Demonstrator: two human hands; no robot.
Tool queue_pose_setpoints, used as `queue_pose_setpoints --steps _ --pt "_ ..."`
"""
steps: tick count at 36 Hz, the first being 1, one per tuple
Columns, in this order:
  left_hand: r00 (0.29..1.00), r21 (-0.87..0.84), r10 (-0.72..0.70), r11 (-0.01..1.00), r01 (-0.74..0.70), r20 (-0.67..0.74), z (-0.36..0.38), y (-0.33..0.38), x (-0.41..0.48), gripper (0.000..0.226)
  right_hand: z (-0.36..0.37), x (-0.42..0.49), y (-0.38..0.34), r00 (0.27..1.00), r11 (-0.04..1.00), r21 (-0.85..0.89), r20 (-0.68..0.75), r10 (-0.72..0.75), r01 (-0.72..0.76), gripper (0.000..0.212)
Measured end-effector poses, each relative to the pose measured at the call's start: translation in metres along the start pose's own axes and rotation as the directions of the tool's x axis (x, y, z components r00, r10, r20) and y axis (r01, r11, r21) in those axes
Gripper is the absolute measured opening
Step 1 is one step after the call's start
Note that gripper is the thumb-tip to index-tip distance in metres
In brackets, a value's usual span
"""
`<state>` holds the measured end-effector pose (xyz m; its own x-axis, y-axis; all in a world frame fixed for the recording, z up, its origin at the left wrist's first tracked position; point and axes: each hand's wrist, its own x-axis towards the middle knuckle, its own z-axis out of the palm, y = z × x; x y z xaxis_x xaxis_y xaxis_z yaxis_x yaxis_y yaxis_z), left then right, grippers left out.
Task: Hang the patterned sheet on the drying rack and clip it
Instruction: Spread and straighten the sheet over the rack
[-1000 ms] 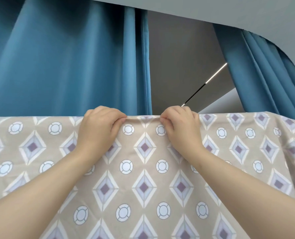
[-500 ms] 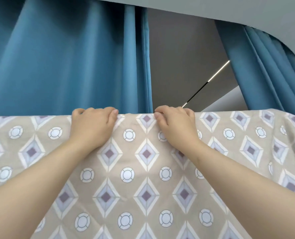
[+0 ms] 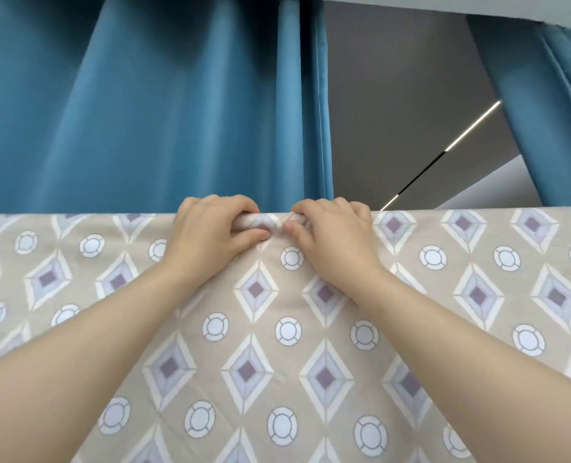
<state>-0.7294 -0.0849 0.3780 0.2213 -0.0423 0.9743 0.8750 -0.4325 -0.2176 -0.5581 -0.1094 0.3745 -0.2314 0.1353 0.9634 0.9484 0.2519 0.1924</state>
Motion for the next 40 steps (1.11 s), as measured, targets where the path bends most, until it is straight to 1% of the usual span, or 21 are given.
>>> queue_pose_setpoints --steps 2,3,4,5,7,9,12,14,16,18,20,22,24,26,27,29,31,33,36,38,40 --pt "0.992 0.152 -0.041 0.988 0.023 0.118 -0.008 -0.013 0.002 0.072 0.001 0.002 0.000 1.000 0.999 0.038 0.000 0.007 -0.007 0.031" --pt "0.978 0.165 -0.098 0.984 0.068 0.184 -0.013 -0.020 0.001 0.075 0.002 0.001 0.000 1.000 0.999 0.051 0.005 0.013 -0.013 0.030" --pt "0.959 0.138 -0.155 0.982 0.125 0.237 -0.017 -0.027 0.000 0.072 0.002 0.000 0.001 1.000 0.998 0.056 0.009 0.020 -0.020 0.030" --pt "0.937 0.099 -0.199 0.979 0.178 0.286 -0.021 -0.033 -0.002 0.061 0.003 -0.002 0.001 1.000 0.998 0.054 0.011 0.027 -0.027 0.029" --pt "0.913 0.013 -0.222 0.973 0.232 0.342 -0.030 -0.039 -0.006 0.036 0.004 -0.003 0.000 0.999 0.999 0.040 0.010 0.033 -0.033 0.029" --pt "0.903 -0.078 -0.238 0.956 0.283 0.357 -0.038 -0.040 -0.007 0.022 0.002 -0.003 -0.003 0.999 0.999 0.039 0.012 0.038 -0.038 0.027" --pt "0.905 -0.188 -0.261 0.923 0.336 0.336 -0.044 -0.044 -0.006 0.018 -0.002 0.000 -0.013 0.996 0.999 0.028 0.081 0.024 -0.026 0.026" --pt "0.918 -0.238 -0.243 0.916 0.324 0.313 -0.041 -0.046 -0.008 0.015 -0.003 0.004 -0.025 0.986 1.000 0.001 0.168 -0.009 0.009 0.033" --pt "0.939 -0.252 -0.211 0.926 0.280 0.272 -0.037 -0.046 -0.010 0.011 -0.001 0.011 -0.044 0.967 1.000 0.000 0.254 -0.007 0.008 0.040" --pt "0.974 -0.220 -0.163 0.956 0.196 0.161 -0.030 -0.045 -0.013 0.016 0.004 0.023 -0.060 0.952 1.000 -0.014 0.307 0.007 -0.003 0.039" --pt "0.995 -0.111 -0.086 0.990 0.091 0.054 -0.026 -0.049 -0.015 0.024 0.008 0.033 -0.070 0.945 0.999 -0.038 0.328 0.011 0.002 0.036" --pt "0.998 -0.019 -0.029 0.999 0.030 0.049 -0.027 -0.058 -0.018 0.027 0.009 0.036 -0.075 0.945 1.000 -0.005 0.326 0.018 -0.017 0.035" --pt "0.989 0.044 -0.048 0.998 0.042 0.141 -0.033 -0.074 -0.019 0.038 0.011 0.034 -0.076 0.959 0.999 0.025 0.282 0.013 -0.021 0.031" --pt "0.950 0.095 -0.137 0.989 0.114 0.281 -0.043 -0.094 -0.019 0.053 0.014 0.030 -0.075 0.973 0.999 0.030 0.231 0.020 -0.028 0.029" --pt "0.922 0.096 -0.186 0.982 0.163 0.340 -0.048 -0.105 -0.019 0.053 0.016 0.028 -0.074 0.977 0.999 0.028 0.213 0.026 -0.033 0.029" --pt "0.878 0.048 -0.224 0.973 0.225 0.423 -0.056 -0.125 -0.022 0.041 0.020 0.024 -0.073 0.981 0.999 0.023 0.188 0.041 -0.046 0.028" --pt "0.863 -0.051 -0.190 0.969 0.241 0.469 -0.060 -0.139 -0.025 0.027 0.021 0.022 -0.076 0.982 0.997 0.033 0.180 0.063 -0.070 0.026" --pt "0.874 -0.130 -0.165 0.959 0.250 0.458 -0.060 -0.147 -0.025 0.020 0.019 0.023 -0.079 0.979 0.993 0.053 0.184 0.090 -0.101 0.023" --pt "0.923 -0.149 -0.177 0.960 0.239 0.343 -0.060 -0.151 -0.026 0.020 0.016 0.034 -0.093 0.970 0.994 0.020 0.223 0.098 -0.105 0.016" --pt "0.954 -0.137 -0.188 0.965 0.224 0.232 -0.057 -0.146 -0.029 0.022 0.018 0.041 -0.109 0.957 0.997 -0.027 0.279 0.076 -0.071 0.021" --pt "0.978 -0.133 -0.173 0.973 0.188 0.118 -0.054 -0.139 -0.032 0.027 0.025 0.048 -0.128 0.938 0.998 -0.027 0.340 0.063 -0.058 0.032"
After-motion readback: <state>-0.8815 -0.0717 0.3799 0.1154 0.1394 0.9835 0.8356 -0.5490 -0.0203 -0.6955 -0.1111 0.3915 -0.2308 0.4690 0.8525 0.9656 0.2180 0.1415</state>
